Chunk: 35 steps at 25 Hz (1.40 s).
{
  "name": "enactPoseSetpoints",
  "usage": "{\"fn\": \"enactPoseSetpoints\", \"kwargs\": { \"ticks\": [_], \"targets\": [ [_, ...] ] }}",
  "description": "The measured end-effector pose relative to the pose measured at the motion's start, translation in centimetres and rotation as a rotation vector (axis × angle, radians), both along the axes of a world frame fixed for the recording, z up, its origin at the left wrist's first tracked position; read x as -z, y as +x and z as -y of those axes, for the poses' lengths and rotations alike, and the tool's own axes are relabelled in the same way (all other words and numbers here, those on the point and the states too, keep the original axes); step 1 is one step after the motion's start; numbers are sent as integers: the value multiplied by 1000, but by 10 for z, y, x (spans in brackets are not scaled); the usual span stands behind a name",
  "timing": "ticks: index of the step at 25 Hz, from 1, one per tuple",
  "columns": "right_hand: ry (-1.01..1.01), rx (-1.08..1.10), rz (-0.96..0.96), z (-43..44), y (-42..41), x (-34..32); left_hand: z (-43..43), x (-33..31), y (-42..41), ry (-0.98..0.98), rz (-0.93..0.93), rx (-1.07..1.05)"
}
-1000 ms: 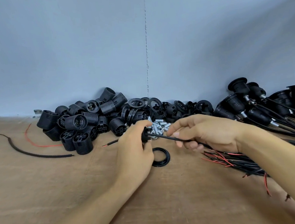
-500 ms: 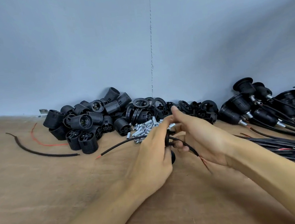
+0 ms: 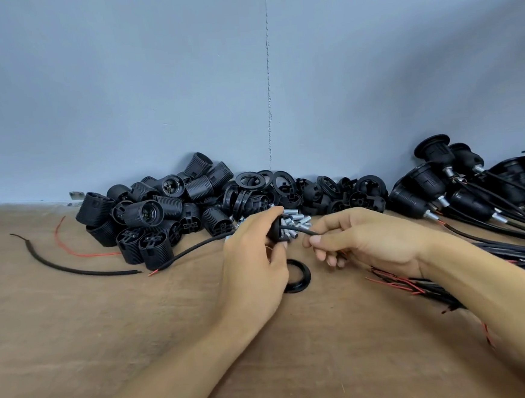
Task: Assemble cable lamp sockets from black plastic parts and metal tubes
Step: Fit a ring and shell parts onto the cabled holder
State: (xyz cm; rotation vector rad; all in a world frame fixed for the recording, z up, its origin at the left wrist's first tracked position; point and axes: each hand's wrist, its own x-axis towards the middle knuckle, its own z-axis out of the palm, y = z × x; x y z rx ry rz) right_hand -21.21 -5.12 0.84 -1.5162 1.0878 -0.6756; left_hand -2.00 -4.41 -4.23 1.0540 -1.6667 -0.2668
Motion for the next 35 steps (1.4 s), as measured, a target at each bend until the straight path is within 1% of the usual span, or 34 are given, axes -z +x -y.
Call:
{"fn": "enactPoseSetpoints", "kwargs": {
  "ticks": [2,6,11,14,17,20,22,25,26,28,29,32,33,35],
  "targets": [
    [-31,-12,42,0,3,3,-3,1,-1,-65,67,59],
    [-91,22,37,-1,8,5,-5,-2,-1,-137,140,113],
    [-127,15,93,-6,18,8,-9,-3,0,-164,121,124],
    [-188,8,53,-5,20,10,-10,-1,0,-228,99,125],
    [-248,15,-51,-7,19,7,-6,0,0,-263,68,110],
    [-229,-40,-122,-8,13,-6,-5,-1,-1,-282,72,81],
    [-206,-60,-137,-8,9,-14,-6,-3,-1,-314,110,73],
    [-267,70,-101,-8,13,-17,-8,-6,0,-322,135,87],
    [-289,123,-57,-9,16,-16,-9,-6,1,-317,132,94],
    [-253,195,82,-9,20,-16,-12,-8,1,-309,145,121],
    [-244,189,93,-10,20,-15,-14,-9,0,-307,153,140],
    [-270,65,-2,-14,25,-11,-20,-11,-2,-341,196,217],
    [-263,39,10,-15,26,-10,-21,-11,-4,-356,213,251],
    [-229,26,98,-16,28,-9,-23,-9,-7,-361,245,315]
  ]
}}
